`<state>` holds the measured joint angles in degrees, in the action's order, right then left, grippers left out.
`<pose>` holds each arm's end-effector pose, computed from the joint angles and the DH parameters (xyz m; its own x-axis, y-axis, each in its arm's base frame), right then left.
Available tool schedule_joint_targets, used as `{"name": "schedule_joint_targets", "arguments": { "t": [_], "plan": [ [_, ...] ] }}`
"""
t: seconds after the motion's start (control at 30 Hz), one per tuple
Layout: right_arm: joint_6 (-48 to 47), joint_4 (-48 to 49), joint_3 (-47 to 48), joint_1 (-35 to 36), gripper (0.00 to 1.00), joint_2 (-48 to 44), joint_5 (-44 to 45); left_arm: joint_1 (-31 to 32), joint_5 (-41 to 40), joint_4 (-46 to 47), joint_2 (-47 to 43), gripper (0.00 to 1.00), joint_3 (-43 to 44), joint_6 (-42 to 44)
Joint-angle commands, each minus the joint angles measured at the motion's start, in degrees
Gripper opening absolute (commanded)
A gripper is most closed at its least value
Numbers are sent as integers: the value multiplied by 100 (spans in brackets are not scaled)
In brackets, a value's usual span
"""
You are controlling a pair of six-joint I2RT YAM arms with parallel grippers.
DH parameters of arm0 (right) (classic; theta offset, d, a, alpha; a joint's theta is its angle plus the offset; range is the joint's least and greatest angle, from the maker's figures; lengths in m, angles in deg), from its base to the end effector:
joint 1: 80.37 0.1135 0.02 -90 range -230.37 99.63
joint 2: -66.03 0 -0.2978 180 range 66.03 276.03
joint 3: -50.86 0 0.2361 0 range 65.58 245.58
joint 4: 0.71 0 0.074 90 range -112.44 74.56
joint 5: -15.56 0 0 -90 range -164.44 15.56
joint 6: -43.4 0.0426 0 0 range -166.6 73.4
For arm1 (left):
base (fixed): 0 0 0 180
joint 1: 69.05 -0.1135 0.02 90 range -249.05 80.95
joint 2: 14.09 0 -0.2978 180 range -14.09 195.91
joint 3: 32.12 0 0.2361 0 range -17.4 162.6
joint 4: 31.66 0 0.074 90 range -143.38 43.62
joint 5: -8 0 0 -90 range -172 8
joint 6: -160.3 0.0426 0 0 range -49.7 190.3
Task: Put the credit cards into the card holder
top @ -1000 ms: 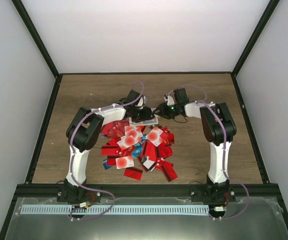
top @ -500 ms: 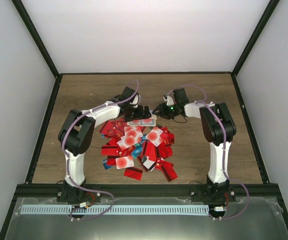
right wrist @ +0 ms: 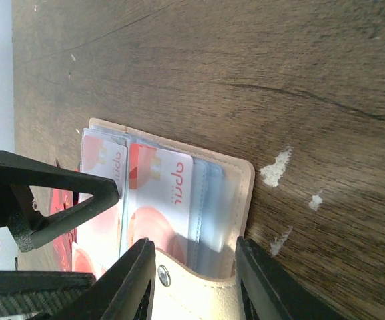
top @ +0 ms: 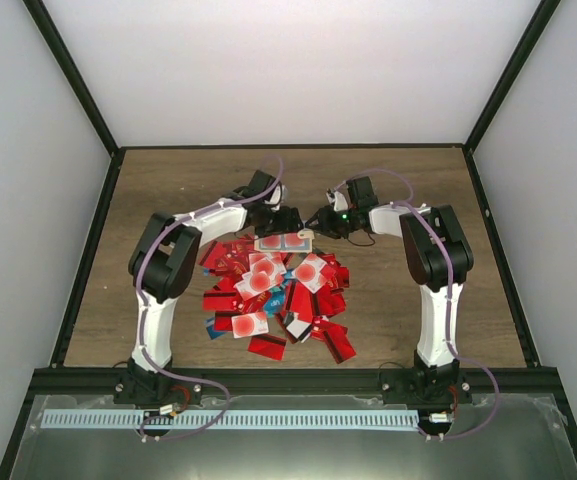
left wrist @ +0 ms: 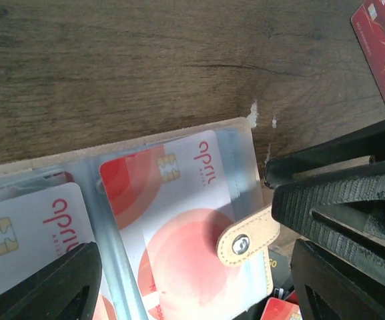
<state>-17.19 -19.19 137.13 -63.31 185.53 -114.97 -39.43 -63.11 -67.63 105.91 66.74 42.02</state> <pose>0.4030 0.1526 0.1598 -0.9522 0.0982 -0.2893 -0.1611 0.6431 0.7486 0.3854 -0.2350 0.1903 -0.9368 0.0170 -0.3494 0.2006 0.8444 -0.4967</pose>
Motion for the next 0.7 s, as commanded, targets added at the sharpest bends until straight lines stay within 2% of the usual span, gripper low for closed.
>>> {"name": "schedule_joint_targets", "arguments": {
  "t": [0.0,0.27,0.67],
  "plan": [
    [-24,59,96,-22,35,-173,-112,17,-242,-8,223,79,163,-60],
    [-3,97,98,-24,35,-139,-178,35,-272,-75,520,73,444,-97],
    [82,232,120,5,34,-52,-369,169,-87,-38,585,72,535,-208]
  ]
}}
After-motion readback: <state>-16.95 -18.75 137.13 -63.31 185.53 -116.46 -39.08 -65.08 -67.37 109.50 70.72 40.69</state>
